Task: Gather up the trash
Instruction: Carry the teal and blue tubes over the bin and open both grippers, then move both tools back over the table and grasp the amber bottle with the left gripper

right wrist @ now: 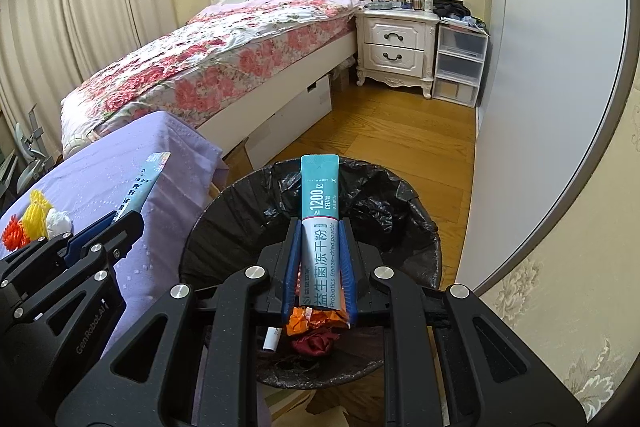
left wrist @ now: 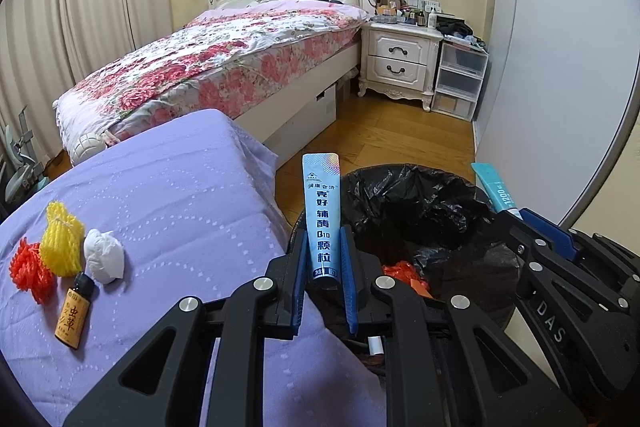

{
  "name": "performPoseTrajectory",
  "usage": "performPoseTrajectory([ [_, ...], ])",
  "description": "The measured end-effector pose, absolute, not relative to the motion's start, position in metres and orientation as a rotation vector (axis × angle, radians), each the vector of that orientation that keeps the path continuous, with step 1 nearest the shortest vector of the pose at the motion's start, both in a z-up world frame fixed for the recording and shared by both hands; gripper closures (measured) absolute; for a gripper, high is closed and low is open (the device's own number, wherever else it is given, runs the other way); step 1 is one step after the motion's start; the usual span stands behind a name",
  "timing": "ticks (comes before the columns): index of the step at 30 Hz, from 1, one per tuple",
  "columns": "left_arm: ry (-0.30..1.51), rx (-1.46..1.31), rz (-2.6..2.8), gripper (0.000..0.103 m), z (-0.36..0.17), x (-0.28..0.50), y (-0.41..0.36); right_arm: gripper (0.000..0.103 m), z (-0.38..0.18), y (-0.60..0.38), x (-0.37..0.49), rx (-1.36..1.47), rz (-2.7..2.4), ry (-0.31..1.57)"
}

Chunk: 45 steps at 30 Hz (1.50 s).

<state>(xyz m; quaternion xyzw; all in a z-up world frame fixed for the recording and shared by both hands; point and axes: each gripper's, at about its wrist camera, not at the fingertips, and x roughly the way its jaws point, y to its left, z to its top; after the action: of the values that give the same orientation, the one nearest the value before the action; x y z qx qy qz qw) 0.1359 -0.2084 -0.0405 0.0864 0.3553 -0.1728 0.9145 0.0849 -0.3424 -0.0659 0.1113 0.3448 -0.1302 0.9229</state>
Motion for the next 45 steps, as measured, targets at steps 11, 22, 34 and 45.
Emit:
performPoseTrajectory([
  [11, 0.750, 0.214, -0.354, 0.086, -0.051, 0.145, -0.224, 0.084, -0.071, -0.354, 0.090, 0.255, -0.282, 0.709],
  [22, 0.745, 0.227, -0.346, 0.060, -0.052, 0.143, -0.225, 0.073, -0.073, -0.361, 0.087, 0.270, -0.305, 0.695],
  [34, 0.718, 0.209, -0.318, 0.034, -0.044, 0.138, -0.214, 0.049, -0.073, -0.364, 0.080, 0.274, -0.338, 0.686],
  [45, 0.713, 0.221, -0.280, 0.032, -0.039, 0.124, -0.187, 0.043, -0.069, -0.351, 0.072, 0.263, -0.317, 0.684],
])
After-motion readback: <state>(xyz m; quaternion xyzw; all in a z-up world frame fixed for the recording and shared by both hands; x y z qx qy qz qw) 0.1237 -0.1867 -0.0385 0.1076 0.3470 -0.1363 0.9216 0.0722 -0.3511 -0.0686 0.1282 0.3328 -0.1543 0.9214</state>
